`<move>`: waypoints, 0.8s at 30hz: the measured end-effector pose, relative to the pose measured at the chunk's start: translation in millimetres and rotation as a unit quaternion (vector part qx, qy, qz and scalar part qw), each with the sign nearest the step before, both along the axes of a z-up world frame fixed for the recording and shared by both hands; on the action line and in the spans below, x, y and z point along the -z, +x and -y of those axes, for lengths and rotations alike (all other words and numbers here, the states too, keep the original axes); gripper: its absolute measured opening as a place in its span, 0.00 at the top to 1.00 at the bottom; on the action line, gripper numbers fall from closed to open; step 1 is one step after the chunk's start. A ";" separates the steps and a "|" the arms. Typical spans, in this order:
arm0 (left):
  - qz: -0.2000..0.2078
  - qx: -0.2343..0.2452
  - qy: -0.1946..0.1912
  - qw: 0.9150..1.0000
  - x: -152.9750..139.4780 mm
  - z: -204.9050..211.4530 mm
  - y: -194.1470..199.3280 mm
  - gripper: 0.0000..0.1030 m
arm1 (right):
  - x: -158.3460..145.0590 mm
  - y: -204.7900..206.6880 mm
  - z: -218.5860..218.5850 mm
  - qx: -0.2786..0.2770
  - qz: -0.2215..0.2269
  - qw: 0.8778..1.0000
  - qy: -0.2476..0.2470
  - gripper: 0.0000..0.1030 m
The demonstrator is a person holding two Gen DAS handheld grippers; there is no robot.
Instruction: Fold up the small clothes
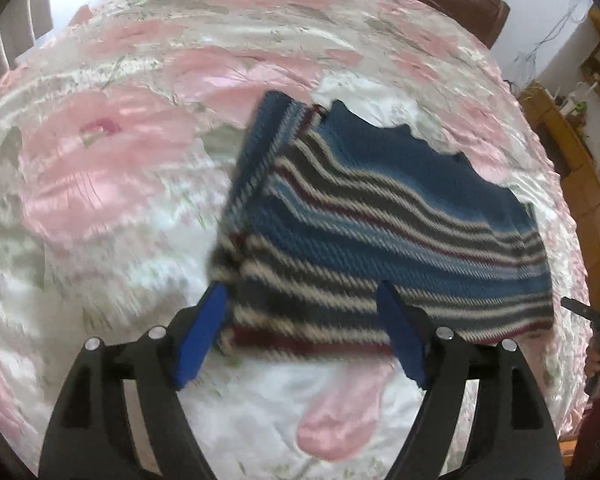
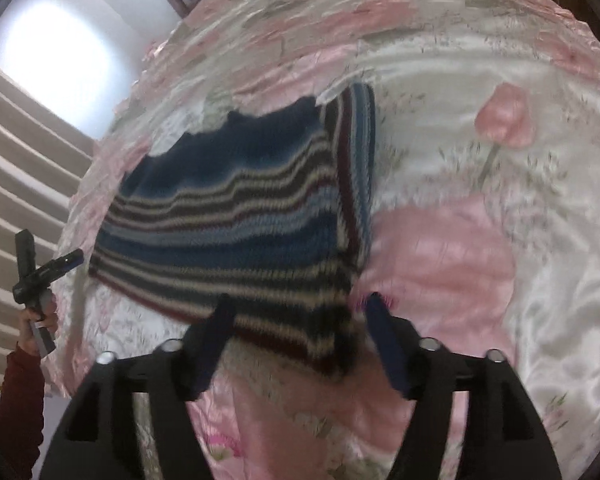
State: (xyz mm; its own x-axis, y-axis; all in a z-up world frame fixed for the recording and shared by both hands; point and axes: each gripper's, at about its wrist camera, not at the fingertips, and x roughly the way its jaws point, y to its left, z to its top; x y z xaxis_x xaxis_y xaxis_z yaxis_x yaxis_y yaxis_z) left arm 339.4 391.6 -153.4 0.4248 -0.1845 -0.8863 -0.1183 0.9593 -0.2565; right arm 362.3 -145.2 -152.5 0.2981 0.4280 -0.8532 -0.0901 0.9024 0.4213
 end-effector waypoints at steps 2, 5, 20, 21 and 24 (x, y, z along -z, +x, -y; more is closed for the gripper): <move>-0.012 -0.010 -0.003 1.000 7.0 -9.6 14.1 0.24 | 4.1 11.3 0.8 0.006 -0.010 1.000 0.012 0.24; -0.035 -0.036 -0.026 0.998 23.8 -27.7 31.2 0.24 | 18.8 30.8 1.8 0.020 -0.030 0.999 0.017 0.21; -0.062 -0.006 -0.044 0.997 65.0 -10.0 76.1 0.22 | 72.3 63.5 -21.2 0.015 -0.069 0.997 0.043 0.18; -0.063 -0.005 -0.043 0.997 65.3 -9.1 76.5 0.23 | 72.3 64.5 -23.3 0.013 -0.068 0.997 0.040 0.20; -0.069 -0.017 -0.042 0.997 65.9 -9.0 76.4 0.39 | 71.4 65.7 -25.2 0.015 -0.064 0.997 0.027 0.36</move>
